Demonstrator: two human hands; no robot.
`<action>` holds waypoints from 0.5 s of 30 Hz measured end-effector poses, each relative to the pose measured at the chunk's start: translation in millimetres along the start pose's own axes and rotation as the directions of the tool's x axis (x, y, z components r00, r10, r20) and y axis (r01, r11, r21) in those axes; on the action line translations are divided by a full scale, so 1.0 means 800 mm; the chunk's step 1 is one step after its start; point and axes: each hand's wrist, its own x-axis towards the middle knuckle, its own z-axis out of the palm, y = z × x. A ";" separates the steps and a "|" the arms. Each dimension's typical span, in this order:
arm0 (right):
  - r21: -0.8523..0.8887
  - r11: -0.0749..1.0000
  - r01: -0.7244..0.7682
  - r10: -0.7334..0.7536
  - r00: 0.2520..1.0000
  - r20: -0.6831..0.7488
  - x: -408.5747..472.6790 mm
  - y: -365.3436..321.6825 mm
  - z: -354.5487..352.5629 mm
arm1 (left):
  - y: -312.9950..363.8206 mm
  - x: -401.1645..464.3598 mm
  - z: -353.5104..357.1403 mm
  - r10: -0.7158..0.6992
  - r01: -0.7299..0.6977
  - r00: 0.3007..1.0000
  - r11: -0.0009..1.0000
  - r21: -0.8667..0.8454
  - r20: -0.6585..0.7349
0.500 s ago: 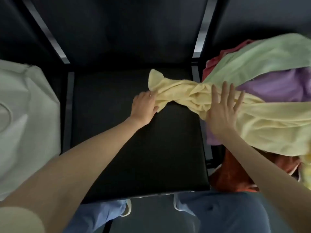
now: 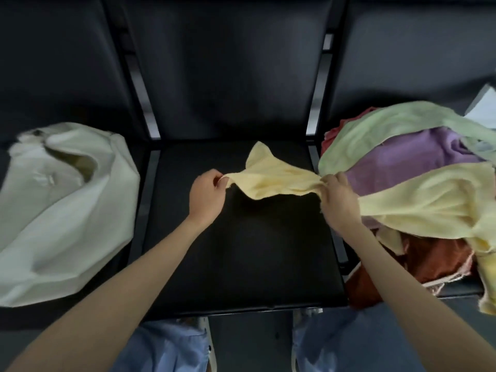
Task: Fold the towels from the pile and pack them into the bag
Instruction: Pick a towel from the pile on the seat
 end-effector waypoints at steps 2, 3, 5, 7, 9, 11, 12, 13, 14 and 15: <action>0.070 0.994 0.087 -0.089 0.996 0.019 -0.022 -0.033 0.004 | -0.004 -0.035 -0.026 -0.021 0.019 0.999 0.998 -0.056 -0.037; 0.115 0.986 0.121 -0.126 0.992 0.033 -0.032 -0.050 0.008 | -0.007 -0.050 -0.036 -0.030 0.027 0.998 0.997 -0.068 -0.051; 0.219 0.964 0.149 -0.164 0.985 0.054 -0.054 -0.082 0.018 | -0.014 -0.076 -0.055 -0.035 0.030 0.997 0.997 -0.074 -0.076; 0.316 0.935 0.160 -0.192 0.979 0.072 -0.076 -0.109 0.029 | -0.024 -0.097 -0.071 -0.038 0.031 0.993 0.998 -0.059 -0.114; 0.412 0.895 0.172 -0.228 0.969 0.093 -0.102 -0.129 0.041 | -0.038 -0.110 -0.086 -0.042 0.038 0.985 0.999 -0.030 -0.168; 0.472 0.857 0.207 -0.295 0.948 0.120 -0.128 -0.141 0.053 | -0.052 -0.119 -0.097 -0.083 0.086 0.972 0.996 0.002 -0.222; 0.482 0.844 0.235 -0.341 0.929 0.144 -0.141 -0.143 0.059 | -0.058 -0.122 -0.101 -0.118 0.126 0.963 0.992 0.017 -0.241; 0.481 0.837 0.260 -0.383 0.907 0.177 -0.151 -0.142 0.066 | -0.062 -0.125 -0.104 -0.157 0.170 0.954 0.985 0.027 -0.254; 0.472 0.838 0.274 -0.410 0.887 0.214 -0.161 -0.137 0.072 | -0.067 -0.127 -0.107 -0.208 0.224 0.942 0.974 0.032 -0.263; 0.450 0.849 0.278 -0.415 0.877 0.242 -0.168 -0.128 0.077 | -0.072 -0.129 -0.108 -0.265 0.283 0.926 0.958 0.032 -0.268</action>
